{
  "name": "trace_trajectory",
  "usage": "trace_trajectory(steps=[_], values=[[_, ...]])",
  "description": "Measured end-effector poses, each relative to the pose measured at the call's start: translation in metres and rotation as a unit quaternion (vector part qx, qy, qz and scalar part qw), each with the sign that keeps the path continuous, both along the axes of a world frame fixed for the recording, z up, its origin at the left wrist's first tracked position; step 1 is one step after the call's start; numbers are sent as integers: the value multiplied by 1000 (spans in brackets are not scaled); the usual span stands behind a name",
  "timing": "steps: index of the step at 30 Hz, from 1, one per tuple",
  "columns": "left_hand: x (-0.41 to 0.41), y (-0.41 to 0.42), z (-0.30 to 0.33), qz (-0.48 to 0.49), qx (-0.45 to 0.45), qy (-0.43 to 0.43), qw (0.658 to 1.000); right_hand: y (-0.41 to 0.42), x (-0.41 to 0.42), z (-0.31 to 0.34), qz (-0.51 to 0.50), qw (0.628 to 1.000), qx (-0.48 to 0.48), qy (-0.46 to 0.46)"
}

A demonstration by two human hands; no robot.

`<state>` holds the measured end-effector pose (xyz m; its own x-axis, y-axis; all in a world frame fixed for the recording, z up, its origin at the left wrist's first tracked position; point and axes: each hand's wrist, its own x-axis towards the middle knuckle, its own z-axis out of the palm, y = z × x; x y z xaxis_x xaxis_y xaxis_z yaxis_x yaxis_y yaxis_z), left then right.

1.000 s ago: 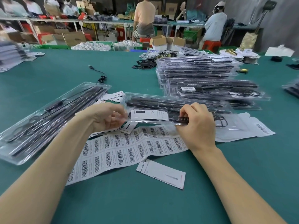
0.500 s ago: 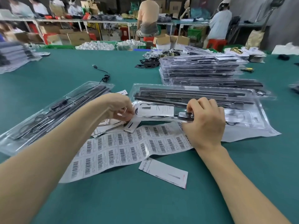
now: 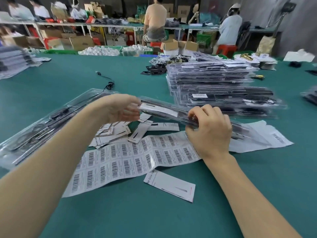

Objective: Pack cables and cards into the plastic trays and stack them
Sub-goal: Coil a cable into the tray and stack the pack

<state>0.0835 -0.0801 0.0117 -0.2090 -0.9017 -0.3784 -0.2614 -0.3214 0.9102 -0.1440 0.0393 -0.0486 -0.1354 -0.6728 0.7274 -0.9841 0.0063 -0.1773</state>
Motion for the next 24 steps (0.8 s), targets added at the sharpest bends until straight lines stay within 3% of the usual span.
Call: trace_trajectory(steps=[6,10,14,16,20,24], values=[[2,15,-32,99,45,231,967,-1,-14,20,127,987,93,15],[6,13,-34,117,39,258,958,-2,-12,27,188,979,79,-25],[7,15,-31,103,55,343,932,-5,-6,37,161,987,25,-5],[4,17,-32,90,63,387,916,-13,-3,50,131,990,42,29],[-6,19,-33,49,67,350,933,-50,1,97,87,989,115,24],[-16,24,-39,11,59,258,964,-82,-10,127,72,970,181,-146]])
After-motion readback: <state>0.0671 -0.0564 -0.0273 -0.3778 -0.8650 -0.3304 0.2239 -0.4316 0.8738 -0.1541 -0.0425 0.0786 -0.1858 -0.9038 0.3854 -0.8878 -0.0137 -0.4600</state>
